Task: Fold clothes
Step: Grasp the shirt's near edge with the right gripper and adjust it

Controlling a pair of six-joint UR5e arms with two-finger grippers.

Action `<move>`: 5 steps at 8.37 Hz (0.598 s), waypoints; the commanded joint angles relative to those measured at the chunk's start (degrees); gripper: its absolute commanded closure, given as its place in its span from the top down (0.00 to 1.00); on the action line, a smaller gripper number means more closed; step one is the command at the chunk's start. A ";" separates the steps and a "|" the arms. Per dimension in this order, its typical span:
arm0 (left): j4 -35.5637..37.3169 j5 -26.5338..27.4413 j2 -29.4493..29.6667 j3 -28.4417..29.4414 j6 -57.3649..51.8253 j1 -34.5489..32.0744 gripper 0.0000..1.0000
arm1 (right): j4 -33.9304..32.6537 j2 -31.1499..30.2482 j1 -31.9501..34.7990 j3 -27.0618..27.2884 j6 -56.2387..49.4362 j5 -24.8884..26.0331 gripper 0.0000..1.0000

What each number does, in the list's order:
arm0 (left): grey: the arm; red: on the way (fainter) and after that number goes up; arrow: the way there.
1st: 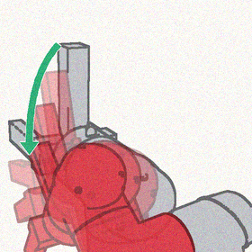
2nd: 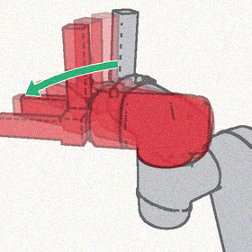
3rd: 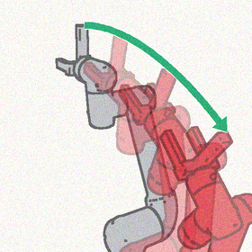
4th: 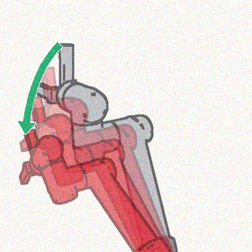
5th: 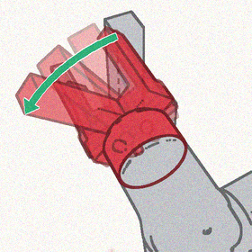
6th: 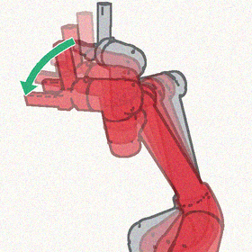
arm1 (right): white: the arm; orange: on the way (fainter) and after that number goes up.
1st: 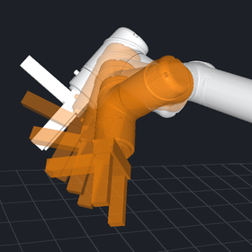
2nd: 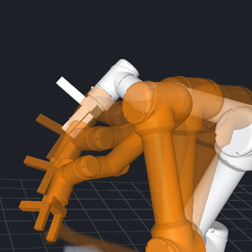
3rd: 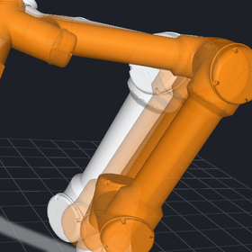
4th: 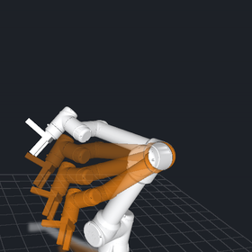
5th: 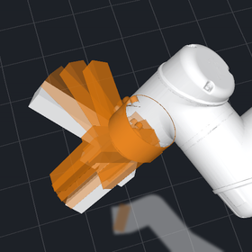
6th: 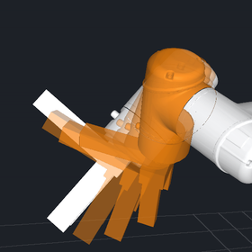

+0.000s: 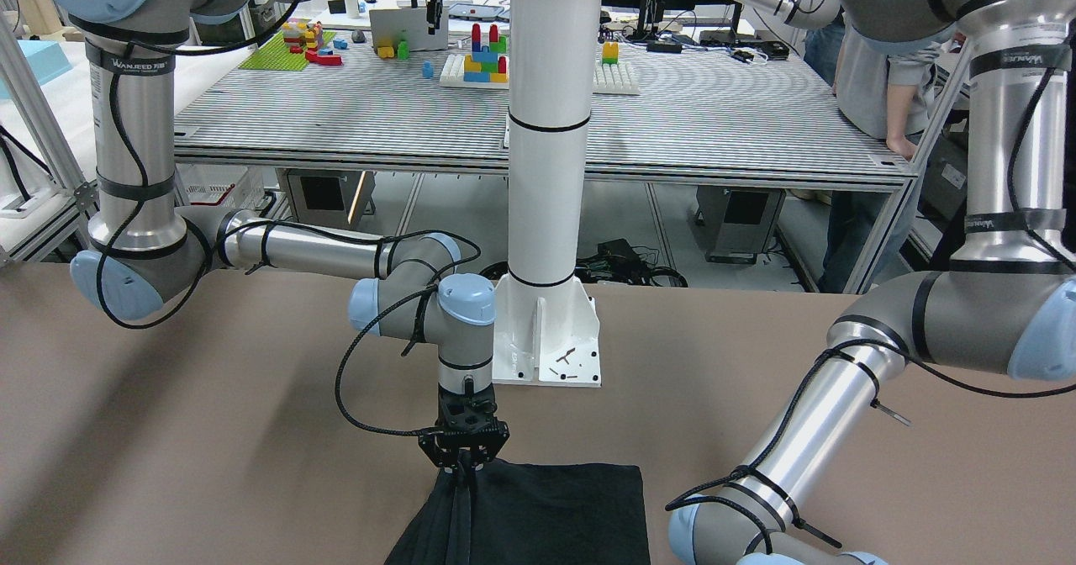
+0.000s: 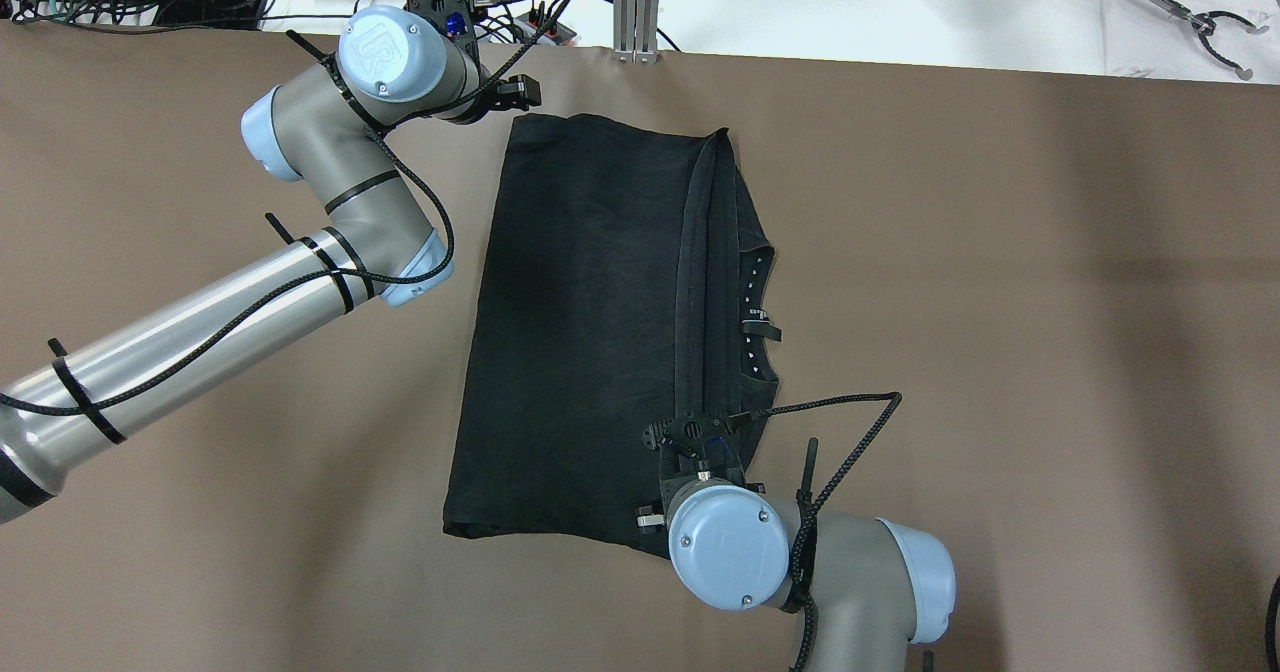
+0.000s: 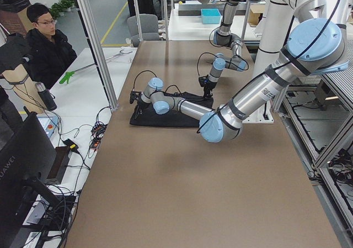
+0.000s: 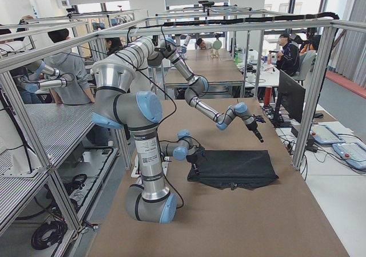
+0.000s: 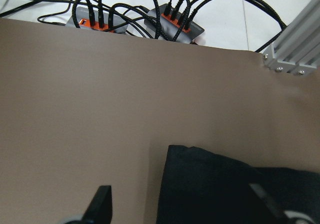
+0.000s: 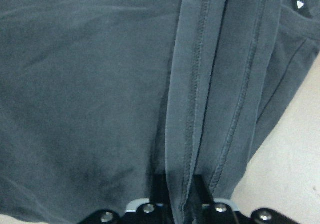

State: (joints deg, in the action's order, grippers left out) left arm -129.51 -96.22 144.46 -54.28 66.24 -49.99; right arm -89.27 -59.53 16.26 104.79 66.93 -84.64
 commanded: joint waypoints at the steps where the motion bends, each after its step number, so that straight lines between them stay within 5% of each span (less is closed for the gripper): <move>1: -0.04 0.33 -0.06 0.05 0.20 0.42 0.94 | -0.20 -0.33 0.00 -0.11 -0.05 -0.09 0.00; 5: -0.04 0.77 -0.67 -1.61 1.34 0.77 0.94 | -5.27 -2.94 4.47 6.00 -3.63 -6.83 0.00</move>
State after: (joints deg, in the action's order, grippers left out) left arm -129.55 -95.62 144.29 -54.44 66.91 -49.52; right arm -90.61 -59.99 17.78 106.01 65.96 -87.08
